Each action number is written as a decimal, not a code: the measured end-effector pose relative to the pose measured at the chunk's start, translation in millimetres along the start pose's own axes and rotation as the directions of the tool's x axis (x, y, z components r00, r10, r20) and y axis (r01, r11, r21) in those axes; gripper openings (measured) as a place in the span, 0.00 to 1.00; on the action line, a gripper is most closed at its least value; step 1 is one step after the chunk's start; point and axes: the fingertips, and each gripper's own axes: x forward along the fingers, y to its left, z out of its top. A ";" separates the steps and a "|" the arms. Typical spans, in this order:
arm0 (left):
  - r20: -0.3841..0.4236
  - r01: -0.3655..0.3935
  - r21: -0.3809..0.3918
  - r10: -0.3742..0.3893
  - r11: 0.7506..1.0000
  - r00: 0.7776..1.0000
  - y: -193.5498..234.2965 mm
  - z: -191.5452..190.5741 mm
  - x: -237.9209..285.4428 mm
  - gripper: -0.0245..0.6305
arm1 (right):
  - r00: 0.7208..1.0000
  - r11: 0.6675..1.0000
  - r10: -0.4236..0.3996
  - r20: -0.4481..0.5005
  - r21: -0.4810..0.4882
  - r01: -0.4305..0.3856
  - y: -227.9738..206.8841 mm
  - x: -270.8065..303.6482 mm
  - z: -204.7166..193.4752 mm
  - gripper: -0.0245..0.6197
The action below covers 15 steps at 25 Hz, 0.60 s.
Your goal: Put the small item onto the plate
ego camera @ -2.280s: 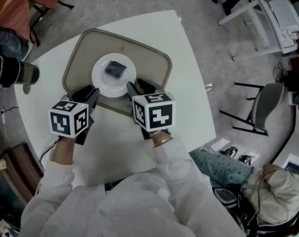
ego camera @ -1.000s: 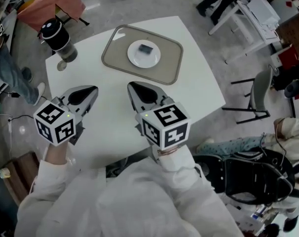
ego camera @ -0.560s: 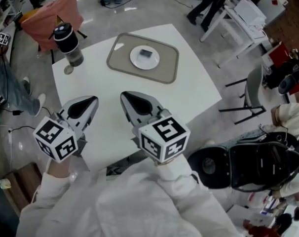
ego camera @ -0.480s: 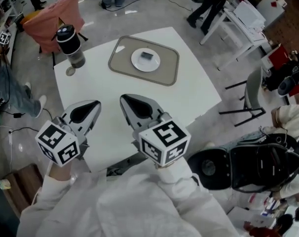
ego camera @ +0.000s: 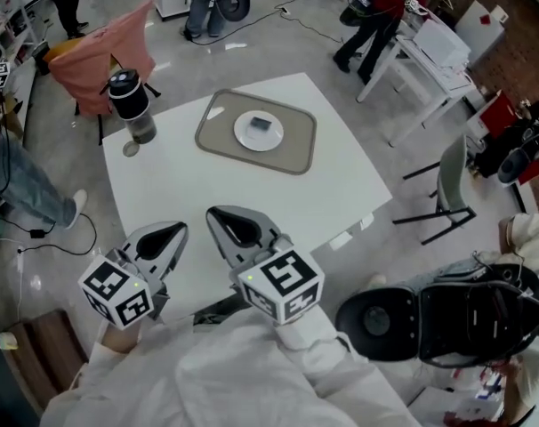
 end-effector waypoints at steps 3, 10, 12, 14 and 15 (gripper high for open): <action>0.016 -0.001 -0.016 0.001 1.000 1.000 -13.1 -1.4 5.0 0.05 | 0.999 1.000 0.025 -0.023 0.000 -0.025 2.3 -7.7 -7.7 0.06; 0.001 -0.056 0.036 0.056 0.998 0.998 -26.7 -12.8 26.2 0.05 | 1.000 1.000 0.003 0.023 -0.026 -0.002 -9.2 -22.9 -8.8 0.06; 0.010 -0.065 0.031 0.065 0.997 0.998 -26.5 -11.2 28.5 0.05 | 0.998 0.999 -0.011 0.059 -0.045 0.014 -10.1 -25.6 -3.1 0.06; 0.011 -0.076 0.025 0.076 0.997 0.997 -25.7 -11.6 30.2 0.05 | 0.997 0.999 -0.024 0.069 -0.045 0.028 -10.5 -30.2 -2.8 0.06; 0.007 -0.083 0.029 0.083 0.996 0.997 -25.8 -12.6 31.1 0.05 | 0.997 0.998 -0.035 0.064 -0.042 0.038 -11.2 -33.0 -4.6 0.06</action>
